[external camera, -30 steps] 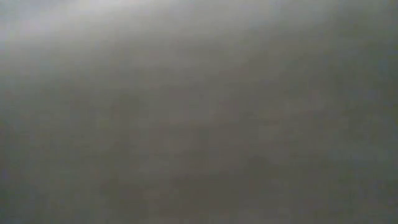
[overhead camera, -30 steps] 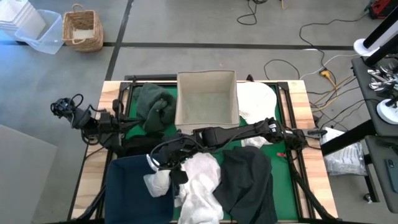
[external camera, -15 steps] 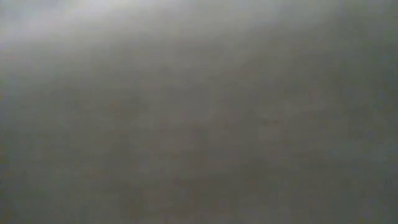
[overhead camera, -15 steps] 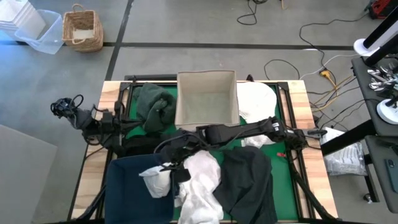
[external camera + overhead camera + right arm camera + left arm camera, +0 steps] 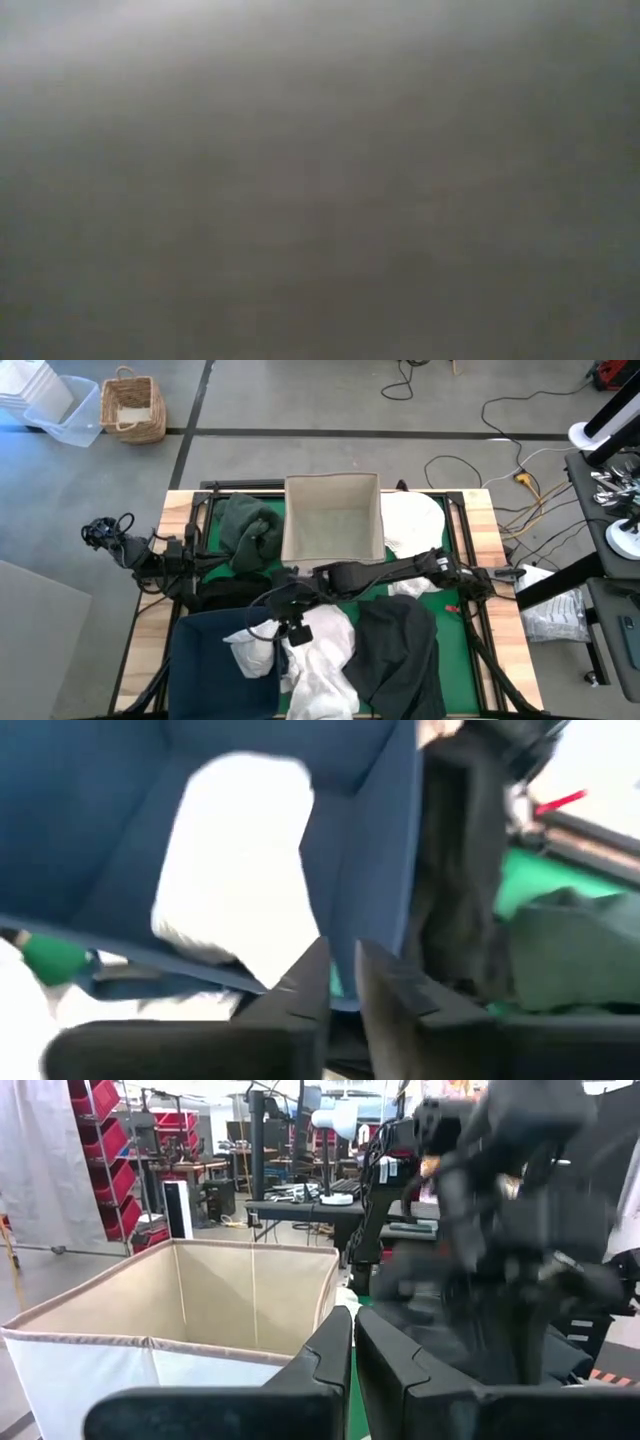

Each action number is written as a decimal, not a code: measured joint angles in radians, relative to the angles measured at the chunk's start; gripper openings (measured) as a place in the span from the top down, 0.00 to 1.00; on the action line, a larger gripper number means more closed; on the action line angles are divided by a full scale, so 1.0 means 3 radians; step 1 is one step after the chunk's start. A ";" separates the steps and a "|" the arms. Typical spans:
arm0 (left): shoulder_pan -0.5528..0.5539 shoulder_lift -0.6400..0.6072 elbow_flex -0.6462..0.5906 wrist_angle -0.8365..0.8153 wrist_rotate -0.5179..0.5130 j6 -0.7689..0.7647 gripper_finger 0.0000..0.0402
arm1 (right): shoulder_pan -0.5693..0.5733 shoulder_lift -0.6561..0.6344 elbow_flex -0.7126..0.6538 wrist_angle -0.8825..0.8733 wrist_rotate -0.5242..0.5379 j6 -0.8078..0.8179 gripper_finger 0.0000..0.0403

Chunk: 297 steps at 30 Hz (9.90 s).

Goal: Sort clothes
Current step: Put the left white cloth into the blue laundry bin, then put the green polo shirt into the brown laundry bin

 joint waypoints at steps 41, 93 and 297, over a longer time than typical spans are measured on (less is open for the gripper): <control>-0.0001 0.0370 -0.0011 0.0511 0.0167 -0.0418 1.00 | 0.0376 -0.0577 0.0013 -0.0186 -0.0024 0.0094 0.97; -0.0241 0.2924 0.1135 -0.0333 0.1190 -0.1126 1.00 | 0.0596 -0.3142 -0.2870 -0.0403 0.1372 0.0591 0.97; 0.4077 0.2916 0.1589 -0.2001 0.2027 -0.0324 0.90 | -0.0440 -0.3417 -0.2721 -0.0933 0.1642 0.0296 0.69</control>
